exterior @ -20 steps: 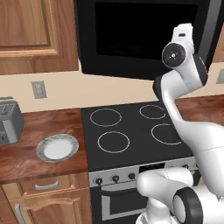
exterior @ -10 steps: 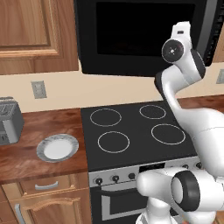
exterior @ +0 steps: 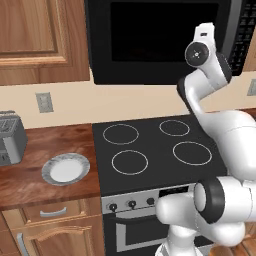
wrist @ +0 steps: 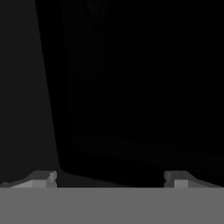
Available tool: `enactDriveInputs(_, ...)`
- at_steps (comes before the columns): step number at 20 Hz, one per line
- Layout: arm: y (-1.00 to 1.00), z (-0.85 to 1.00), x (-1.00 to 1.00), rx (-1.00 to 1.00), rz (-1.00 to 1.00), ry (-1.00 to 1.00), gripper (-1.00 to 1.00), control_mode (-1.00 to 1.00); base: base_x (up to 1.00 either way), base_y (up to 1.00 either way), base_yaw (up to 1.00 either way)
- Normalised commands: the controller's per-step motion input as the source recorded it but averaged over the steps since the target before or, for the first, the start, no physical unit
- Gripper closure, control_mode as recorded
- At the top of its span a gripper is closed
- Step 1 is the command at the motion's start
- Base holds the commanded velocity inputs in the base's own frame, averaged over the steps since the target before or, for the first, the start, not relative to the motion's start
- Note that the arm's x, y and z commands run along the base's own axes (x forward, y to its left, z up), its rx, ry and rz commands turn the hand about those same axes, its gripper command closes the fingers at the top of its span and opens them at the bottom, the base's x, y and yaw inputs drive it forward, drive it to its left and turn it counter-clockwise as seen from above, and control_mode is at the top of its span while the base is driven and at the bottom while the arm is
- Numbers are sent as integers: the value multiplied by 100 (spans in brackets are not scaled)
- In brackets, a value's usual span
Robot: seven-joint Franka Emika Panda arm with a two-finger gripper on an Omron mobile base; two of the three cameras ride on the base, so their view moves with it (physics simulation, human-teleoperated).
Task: Pick the squash from the counter and place it in the microwave. Then turn on the microwave.
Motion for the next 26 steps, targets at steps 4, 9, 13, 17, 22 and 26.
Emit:
enactDriveInputs(4,-3,1,42,3,9,0,-100,-100,0,0,0)
enactDriveInputs(9,-2,5,42,6,14,0,-100,-100,0,0,0)
enactDriveInputs(13,0,9,39,5,14,0,-100,-100,0,0,0)
enactDriveInputs(17,0,11,36,5,14,0,-100,-100,0,0,0)
enactDriveInputs(22,0,4,35,4,15,0,-100,-100,0,0,0)
enactDriveInputs(26,0,0,29,1,15,0,-100,-100,0,0,0)
